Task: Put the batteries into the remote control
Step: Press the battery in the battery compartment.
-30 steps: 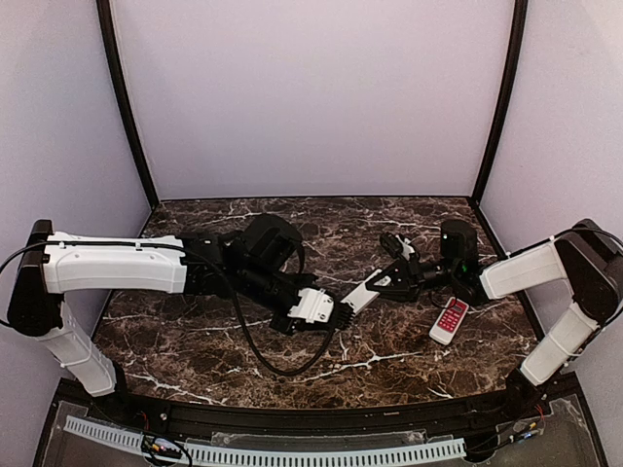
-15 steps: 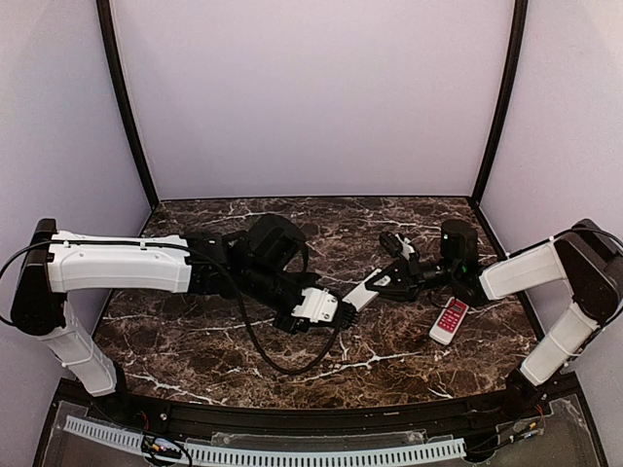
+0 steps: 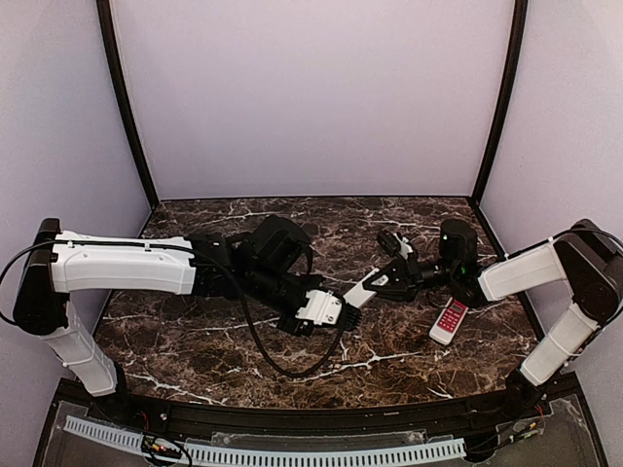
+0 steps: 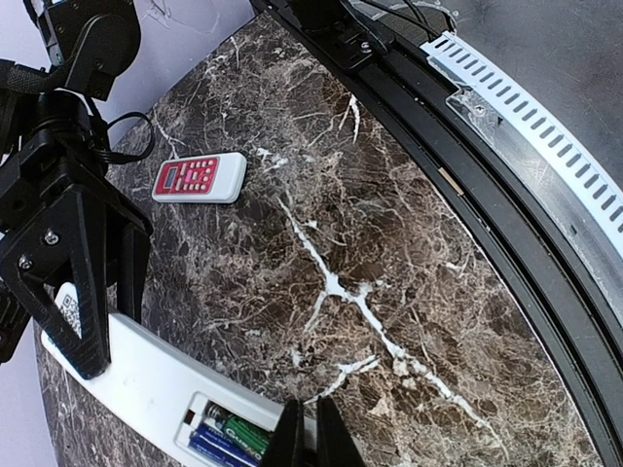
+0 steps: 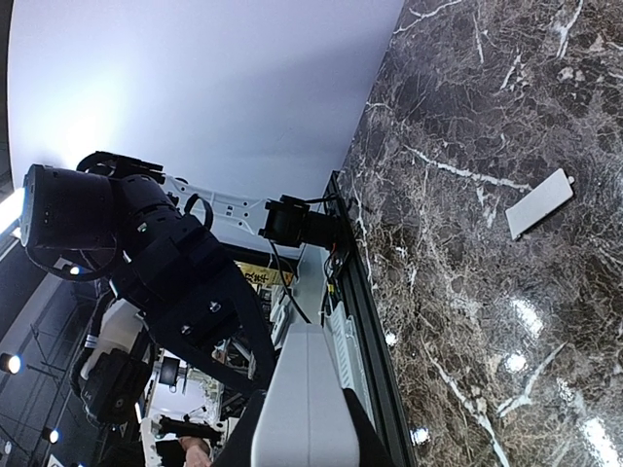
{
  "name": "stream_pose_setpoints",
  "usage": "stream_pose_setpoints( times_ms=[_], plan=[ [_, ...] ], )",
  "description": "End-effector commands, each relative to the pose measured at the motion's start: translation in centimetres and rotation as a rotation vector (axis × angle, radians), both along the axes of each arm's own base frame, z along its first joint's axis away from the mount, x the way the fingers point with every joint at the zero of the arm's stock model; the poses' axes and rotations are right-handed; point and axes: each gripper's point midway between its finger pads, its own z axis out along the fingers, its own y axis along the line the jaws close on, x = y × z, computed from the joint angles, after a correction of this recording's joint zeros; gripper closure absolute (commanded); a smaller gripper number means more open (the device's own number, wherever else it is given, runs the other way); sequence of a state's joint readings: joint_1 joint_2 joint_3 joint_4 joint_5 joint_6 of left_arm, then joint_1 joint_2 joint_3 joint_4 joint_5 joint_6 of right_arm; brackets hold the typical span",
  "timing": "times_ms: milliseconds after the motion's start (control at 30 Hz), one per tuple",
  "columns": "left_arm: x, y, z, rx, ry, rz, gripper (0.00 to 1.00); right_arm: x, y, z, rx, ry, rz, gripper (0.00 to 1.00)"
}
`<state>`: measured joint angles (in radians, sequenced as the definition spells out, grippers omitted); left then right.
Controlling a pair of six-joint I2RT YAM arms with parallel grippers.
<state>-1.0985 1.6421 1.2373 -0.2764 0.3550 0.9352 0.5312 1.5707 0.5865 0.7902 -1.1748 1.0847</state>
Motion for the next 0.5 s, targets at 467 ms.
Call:
stream_pose_setpoints(
  times_ms=[467],
  plan=[
    [-2.1,0.7,2.9,-0.060,0.082,-0.044,0.73,-0.6,0.5,-0.5,-0.046,-0.041,0.045,1.00]
  ],
)
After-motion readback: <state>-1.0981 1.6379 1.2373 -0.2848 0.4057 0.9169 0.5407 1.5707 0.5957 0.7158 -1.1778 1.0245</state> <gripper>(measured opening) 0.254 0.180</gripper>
